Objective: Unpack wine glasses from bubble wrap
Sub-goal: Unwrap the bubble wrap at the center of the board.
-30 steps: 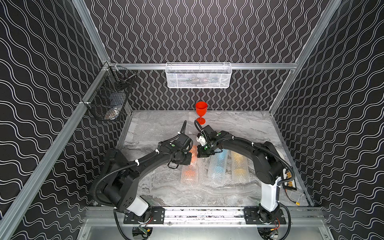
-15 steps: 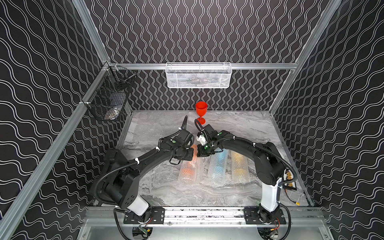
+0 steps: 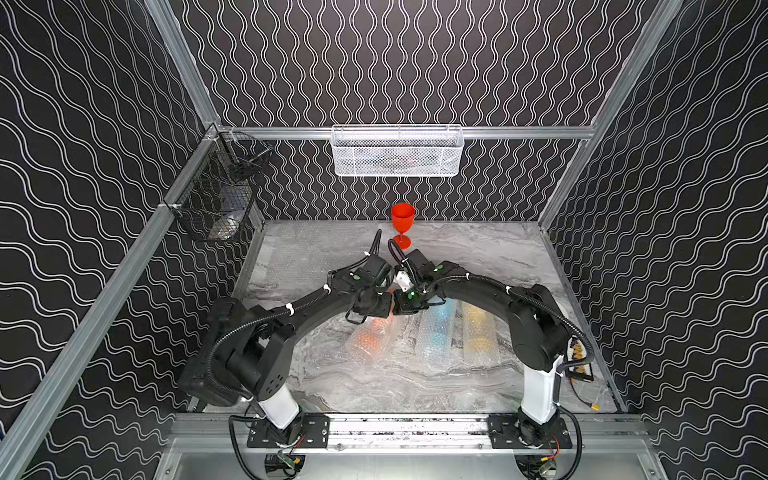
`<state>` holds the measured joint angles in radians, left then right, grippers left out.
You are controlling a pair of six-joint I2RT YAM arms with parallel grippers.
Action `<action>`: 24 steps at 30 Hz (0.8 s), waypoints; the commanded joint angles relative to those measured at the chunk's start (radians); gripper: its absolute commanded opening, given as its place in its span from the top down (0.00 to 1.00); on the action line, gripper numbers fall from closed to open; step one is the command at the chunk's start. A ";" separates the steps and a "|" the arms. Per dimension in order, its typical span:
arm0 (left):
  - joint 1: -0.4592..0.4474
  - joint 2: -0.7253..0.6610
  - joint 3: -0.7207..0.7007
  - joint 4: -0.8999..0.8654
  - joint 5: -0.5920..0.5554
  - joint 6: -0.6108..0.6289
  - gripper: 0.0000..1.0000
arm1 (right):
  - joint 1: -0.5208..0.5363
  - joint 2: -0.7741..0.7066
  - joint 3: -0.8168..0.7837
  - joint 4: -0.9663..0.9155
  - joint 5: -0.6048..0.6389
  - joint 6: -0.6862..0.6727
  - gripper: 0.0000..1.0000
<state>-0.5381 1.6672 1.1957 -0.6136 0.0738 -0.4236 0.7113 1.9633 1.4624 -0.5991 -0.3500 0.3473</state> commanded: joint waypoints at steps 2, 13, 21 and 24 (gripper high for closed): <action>0.001 -0.008 -0.017 0.023 -0.018 0.009 0.68 | 0.001 -0.007 -0.001 0.004 -0.014 -0.005 0.97; 0.016 -0.046 -0.035 0.011 -0.053 0.027 1.00 | -0.001 -0.003 0.013 -0.014 0.006 -0.013 0.96; 0.035 -0.070 -0.057 0.003 -0.061 0.038 1.00 | -0.006 -0.007 0.011 -0.019 0.017 -0.011 0.96; 0.042 -0.079 -0.066 -0.001 -0.067 0.039 1.00 | -0.007 -0.006 0.012 -0.019 0.015 -0.010 0.96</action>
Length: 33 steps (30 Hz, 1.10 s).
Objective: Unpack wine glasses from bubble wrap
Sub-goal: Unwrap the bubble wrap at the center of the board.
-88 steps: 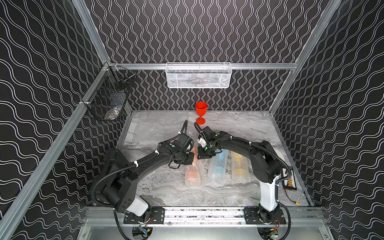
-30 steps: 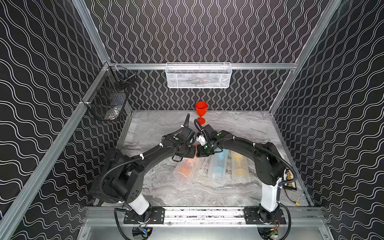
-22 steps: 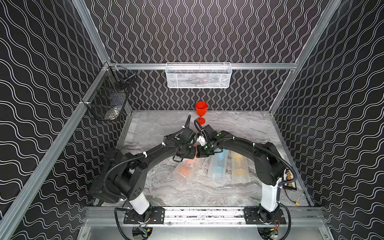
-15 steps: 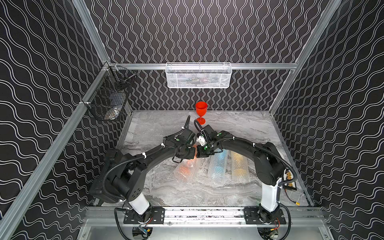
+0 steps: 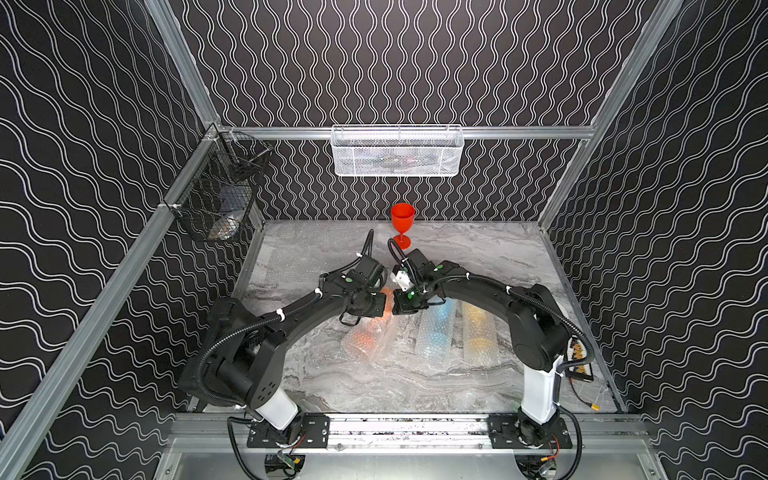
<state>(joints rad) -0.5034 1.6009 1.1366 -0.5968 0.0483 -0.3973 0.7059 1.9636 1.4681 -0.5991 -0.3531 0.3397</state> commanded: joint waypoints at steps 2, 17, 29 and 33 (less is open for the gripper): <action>0.014 -0.016 -0.012 -0.021 -0.046 0.015 1.00 | -0.003 -0.008 0.006 -0.018 0.017 -0.002 0.97; 0.039 -0.028 -0.029 -0.035 -0.073 0.025 1.00 | -0.016 -0.011 0.005 -0.016 0.009 0.001 0.96; 0.054 -0.050 -0.048 -0.039 -0.078 0.024 1.00 | -0.029 -0.017 -0.017 -0.004 -0.001 0.002 0.96; 0.053 -0.053 -0.048 -0.036 -0.066 0.019 1.00 | -0.030 -0.017 -0.019 0.000 -0.005 0.003 0.96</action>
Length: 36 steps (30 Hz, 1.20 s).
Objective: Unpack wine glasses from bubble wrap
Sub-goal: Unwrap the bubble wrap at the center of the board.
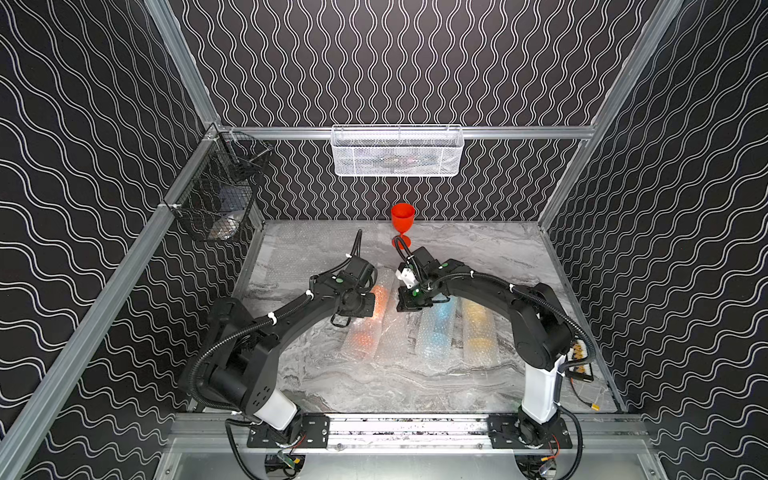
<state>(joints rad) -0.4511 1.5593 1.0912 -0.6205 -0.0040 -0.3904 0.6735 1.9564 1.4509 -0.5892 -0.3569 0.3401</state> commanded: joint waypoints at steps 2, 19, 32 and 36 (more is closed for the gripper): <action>0.001 -0.013 -0.004 -0.006 -0.003 0.009 1.00 | 0.002 -0.009 -0.004 -0.003 -0.009 0.004 0.96; 0.021 -0.102 -0.070 -0.096 -0.041 -0.032 1.00 | 0.003 -0.001 0.005 0.015 -0.040 0.002 0.96; 0.150 -0.198 -0.179 -0.165 -0.100 -0.097 1.00 | 0.021 0.020 0.030 0.029 -0.089 0.004 0.96; 0.185 -0.169 -0.200 -0.202 -0.158 -0.151 1.00 | 0.038 0.032 0.044 0.041 -0.104 0.016 0.96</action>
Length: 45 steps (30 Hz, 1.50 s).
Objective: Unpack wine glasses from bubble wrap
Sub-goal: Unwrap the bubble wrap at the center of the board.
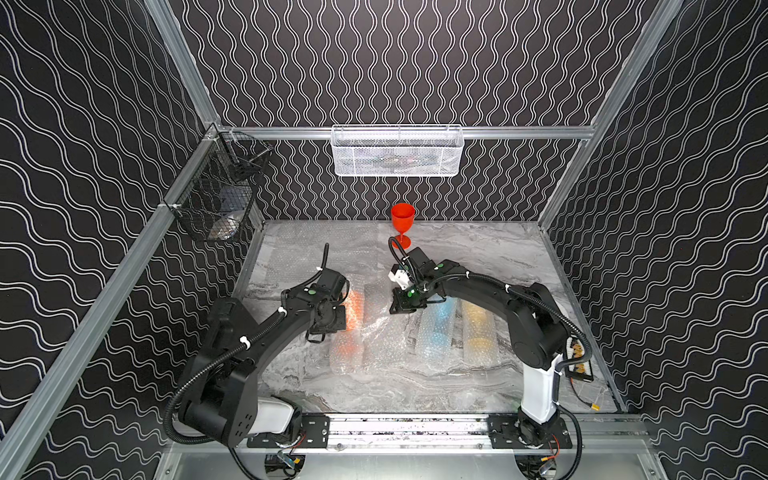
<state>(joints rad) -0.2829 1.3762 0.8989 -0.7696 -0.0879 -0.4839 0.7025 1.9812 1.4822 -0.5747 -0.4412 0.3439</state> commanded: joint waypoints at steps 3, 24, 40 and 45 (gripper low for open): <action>0.043 0.043 -0.007 -0.077 -0.095 -0.082 1.00 | 0.031 0.012 0.019 0.041 -0.031 0.025 0.95; 0.197 -0.029 0.110 -0.093 -0.040 0.027 0.70 | 0.076 0.028 0.033 0.047 -0.023 0.039 0.95; -0.053 0.005 0.219 0.067 0.386 -0.095 0.71 | 0.077 -0.002 -0.001 0.064 -0.007 0.061 0.95; -0.124 0.067 0.171 0.093 0.354 -0.116 0.71 | 0.075 -0.008 -0.008 0.066 -0.004 0.064 0.95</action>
<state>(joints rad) -0.4004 1.4223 1.0885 -0.6918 0.2890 -0.5732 0.7780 1.9865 1.4784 -0.5255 -0.4534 0.4004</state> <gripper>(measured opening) 0.287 0.050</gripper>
